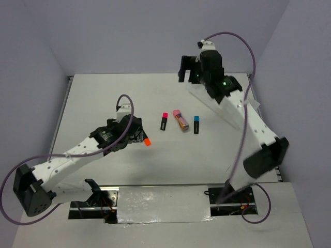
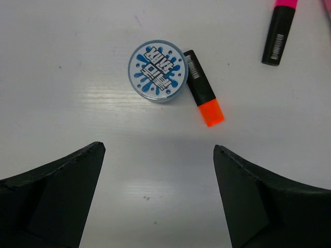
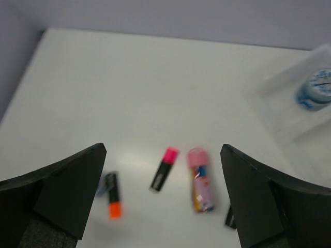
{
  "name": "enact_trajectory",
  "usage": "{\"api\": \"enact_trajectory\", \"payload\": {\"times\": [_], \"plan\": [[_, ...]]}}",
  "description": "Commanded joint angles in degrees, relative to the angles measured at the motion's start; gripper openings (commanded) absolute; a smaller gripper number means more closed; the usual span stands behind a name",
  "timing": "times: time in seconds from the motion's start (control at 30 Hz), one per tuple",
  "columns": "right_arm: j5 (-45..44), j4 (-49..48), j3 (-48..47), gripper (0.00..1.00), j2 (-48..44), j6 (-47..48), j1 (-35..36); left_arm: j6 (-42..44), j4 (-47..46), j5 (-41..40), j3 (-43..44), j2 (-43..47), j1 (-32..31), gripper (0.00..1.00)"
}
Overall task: Sort the stationery into containers
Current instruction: Pick up the stationery from the center of the board.
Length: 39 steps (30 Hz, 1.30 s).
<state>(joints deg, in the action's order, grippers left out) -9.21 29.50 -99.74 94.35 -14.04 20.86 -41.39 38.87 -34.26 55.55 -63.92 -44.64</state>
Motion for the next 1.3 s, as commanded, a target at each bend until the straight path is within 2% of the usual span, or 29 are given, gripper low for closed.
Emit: {"api": "enact_trajectory", "payload": {"times": [0.0, 0.03, 0.07, 0.1, 0.17, 0.33, 0.43, 0.53, 0.63, 0.77, 0.87, 1.0, 1.27], "plan": [[2.00, 1.79, 9.89, 1.00, -15.10, -2.21, 6.55, -10.38, -6.07, -2.30, -1.39, -5.86, 0.17, 0.99], [4.96, 1.36, 12.62, 1.00, -18.03, -2.83, 8.39, -9.69, -9.74, -2.39, -3.06, -6.04, -0.09, 0.99], [6.73, -0.47, 18.56, 1.00, -20.84, -4.49, 8.84, -8.11, -17.87, -2.56, -7.86, -4.91, -0.44, 0.99], [8.58, -1.36, 21.49, 1.00, -26.35, -5.02, 9.11, -7.05, -22.30, -2.48, -10.61, -3.94, -0.62, 0.99], [12.55, -1.64, 28.01, 1.00, -30.95, -6.51, 9.46, -5.90, -29.09, -3.78, -15.53, -2.09, -0.36, 0.99], [15.54, 0.29, 37.15, 1.00, -42.90, -7.57, 9.72, -4.15, -31.57, -6.34, -14.68, -7.51, 0.43, 0.99], [16.59, 1.44, 39.62, 1.00, -46.34, -8.02, 9.64, -2.91, -34.12, -6.87, -13.45, -11.91, 1.05, 0.99], [17.03, 2.32, 40.50, 1.00, -47.67, -7.84, 9.64, -2.82, -36.66, -7.66, -13.10, -16.92, 2.01, 0.99], [17.30, 2.76, 40.42, 1.00, -48.29, -7.49, 9.72, -2.91, -39.74, -9.41, -14.24, -18.08, 2.02, 0.99], [18.88, 1.97, 40.68, 1.00, -48.03, -7.31, 9.81, -8.35, -33.63, -13.90, -12.31, -19.75, 2.02, 0.99], [19.67, 1.36, 41.12, 1.00, -47.41, -7.23, 9.72, -12.57, -32.37, -16.61, -13.44, -19.40, 2.02, 0.99], [20.20, 0.74, 41.56, 1.00, -46.97, -6.88, 9.81, -9.86, -38.23, -16.72, -15.29, -19.92, 2.45, 0.99], [20.81, 1.27, 41.03, 1.00, -47.76, -6.26, 9.81, -8.62, -40.72, -16.19, -13.37, -24.05, 4.91, 0.97]]}}
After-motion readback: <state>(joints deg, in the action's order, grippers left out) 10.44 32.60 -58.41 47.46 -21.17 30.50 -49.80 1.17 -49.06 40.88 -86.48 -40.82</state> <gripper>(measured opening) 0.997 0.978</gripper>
